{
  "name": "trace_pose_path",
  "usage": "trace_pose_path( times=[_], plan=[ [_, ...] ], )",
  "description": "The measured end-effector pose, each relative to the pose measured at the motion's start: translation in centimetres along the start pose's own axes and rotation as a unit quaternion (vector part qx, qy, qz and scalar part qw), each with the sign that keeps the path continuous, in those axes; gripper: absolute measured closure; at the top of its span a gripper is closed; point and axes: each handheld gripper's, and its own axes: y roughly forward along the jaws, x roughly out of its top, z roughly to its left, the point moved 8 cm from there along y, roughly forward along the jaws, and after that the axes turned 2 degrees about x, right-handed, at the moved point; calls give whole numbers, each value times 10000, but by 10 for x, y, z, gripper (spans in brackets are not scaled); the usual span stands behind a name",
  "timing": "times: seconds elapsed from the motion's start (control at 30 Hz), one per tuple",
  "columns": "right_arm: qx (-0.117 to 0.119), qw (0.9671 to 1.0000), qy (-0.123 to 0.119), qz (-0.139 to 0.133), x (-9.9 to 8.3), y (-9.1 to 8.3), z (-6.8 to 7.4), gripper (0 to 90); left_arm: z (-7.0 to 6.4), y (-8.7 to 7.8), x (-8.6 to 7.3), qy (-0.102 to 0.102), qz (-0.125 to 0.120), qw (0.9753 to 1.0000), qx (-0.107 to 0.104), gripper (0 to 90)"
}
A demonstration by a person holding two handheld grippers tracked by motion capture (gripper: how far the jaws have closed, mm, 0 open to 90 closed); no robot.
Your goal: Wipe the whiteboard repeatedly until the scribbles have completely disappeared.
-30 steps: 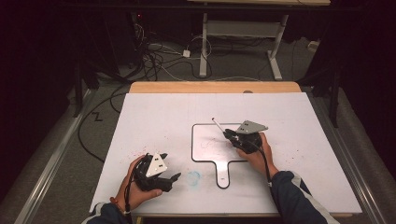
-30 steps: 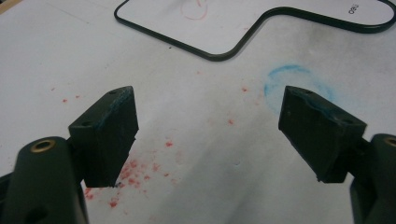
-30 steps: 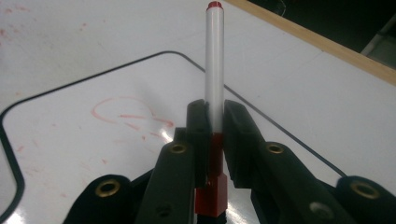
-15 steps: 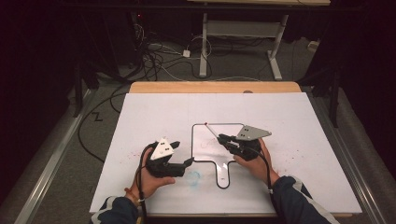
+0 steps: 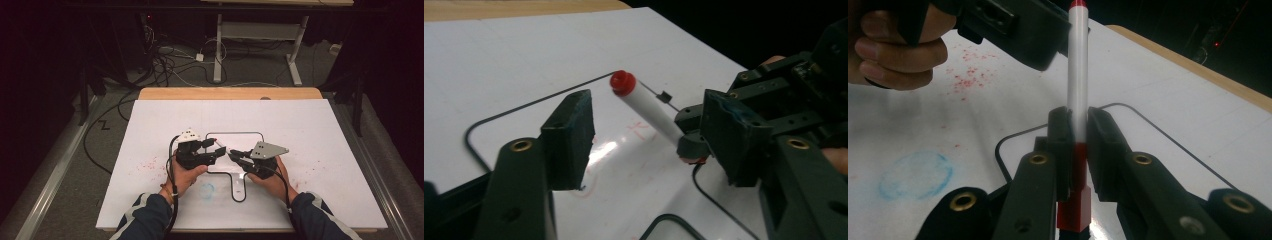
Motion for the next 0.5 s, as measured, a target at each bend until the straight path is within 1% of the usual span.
trace_pose_path(
  times=[0.1, 0.17, 0.2, 0.23, 0.27, 0.3, 0.33, 0.37, 0.43, 0.5],
  plan=[
    [-13, 10000, -29, -42, 2, -1, 1, 822, -5, 6, 1, -22, -32, 9999, -150, 444],
    [-31, 10000, -52, -28, 2, -1, 2, 822, -8, 8, 3, 17, -76, 9998, -176, 507],
    [-41, 10000, -58, -34, 2, 0, 2, 821, -10, 9, 3, 23, -94, 9998, -188, 516],
    [-45, 10000, -84, -28, 2, 0, 2, 822, -10, 10, 3, 43, -88, 9998, -188, 536],
    [-57, 10000, -73, -17, 2, 0, 3, 822, -11, 11, 4, 50, -113, 9998, -180, 608],
    [-73, 9999, -83, -15, 2, 0, 3, 822, -11, 11, 4, 54, -128, 9998, -169, 608],
    [-83, 9999, -101, -15, 2, 0, 3, 822, -11, 12, 4, 80, -117, 9998, -137, 647],
    [-78, 9999, -99, -14, 2, 0, 3, 822, -10, 12, 4, 112, -115, 9998, -105, 667],
    [-123, 9999, -102, 10, 1, 1, 3, 822, -10, 13, 5, 134, -154, 9998, -63, 730],
    [-144, 9999, -66, 17, 1, 2, 3, 821, -12, 14, 5, 276, -142, 9995, -69, 750]
  ],
)
